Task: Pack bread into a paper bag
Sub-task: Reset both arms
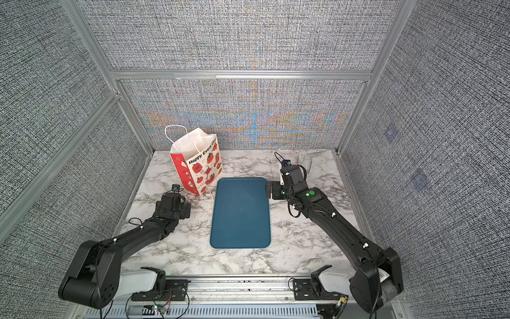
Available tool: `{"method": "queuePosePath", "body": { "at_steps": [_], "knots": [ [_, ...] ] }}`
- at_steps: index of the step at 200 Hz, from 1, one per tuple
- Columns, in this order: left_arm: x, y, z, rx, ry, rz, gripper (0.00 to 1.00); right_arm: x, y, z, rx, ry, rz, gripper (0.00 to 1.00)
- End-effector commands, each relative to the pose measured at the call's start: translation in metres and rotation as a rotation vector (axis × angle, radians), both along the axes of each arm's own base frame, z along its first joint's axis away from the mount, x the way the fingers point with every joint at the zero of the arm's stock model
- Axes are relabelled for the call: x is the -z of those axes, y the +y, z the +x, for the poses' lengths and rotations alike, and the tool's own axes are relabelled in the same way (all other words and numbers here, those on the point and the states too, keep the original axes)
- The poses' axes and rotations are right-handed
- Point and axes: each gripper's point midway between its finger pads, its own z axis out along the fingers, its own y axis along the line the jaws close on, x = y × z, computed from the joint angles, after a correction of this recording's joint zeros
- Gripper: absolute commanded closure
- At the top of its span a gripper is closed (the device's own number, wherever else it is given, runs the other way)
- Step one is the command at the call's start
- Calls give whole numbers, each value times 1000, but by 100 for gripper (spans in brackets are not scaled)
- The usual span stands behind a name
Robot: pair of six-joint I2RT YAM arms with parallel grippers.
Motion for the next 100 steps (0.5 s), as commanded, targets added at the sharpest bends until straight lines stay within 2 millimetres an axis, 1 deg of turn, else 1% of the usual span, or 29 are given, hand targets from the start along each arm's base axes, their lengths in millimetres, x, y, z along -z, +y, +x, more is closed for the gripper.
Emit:
{"method": "queuePosePath", "body": {
  "at_steps": [1,11,22,32,39,50,58,59,62,70,81,94,100],
  "knots": [
    [-43,1,40,-16,-228,12,0,2,4,-11,-24,30,27,1],
    [-42,-3,47,-1,-246,5,0,1,4,-12,-34,19,24,1],
    [-37,-4,51,10,-269,7,0,1,3,-12,-38,15,11,1],
    [-37,8,48,-49,-280,-6,0,1,2,-11,-39,19,1,1],
    [-36,11,46,-35,-288,-53,0,3,2,-11,-42,26,-7,1],
    [-32,13,42,-1,-308,-118,0,5,1,-11,-39,28,-17,1],
    [-28,13,40,10,-323,-133,1,7,-2,-10,-25,25,-26,1],
    [-29,13,40,12,-331,-134,1,7,-2,-10,-22,24,-27,1],
    [-24,12,39,20,-334,-134,1,8,-4,-10,-16,22,-31,1],
    [-24,6,42,58,-364,-136,1,10,-6,-8,-1,14,-37,1],
    [-23,14,46,7,-350,-135,1,14,-8,-8,13,6,-36,1],
    [-20,15,44,8,-289,-145,1,17,-9,-6,16,-9,-41,1],
    [-20,15,44,8,-302,-148,1,16,-11,-5,23,-27,-49,1]
  ]
}}
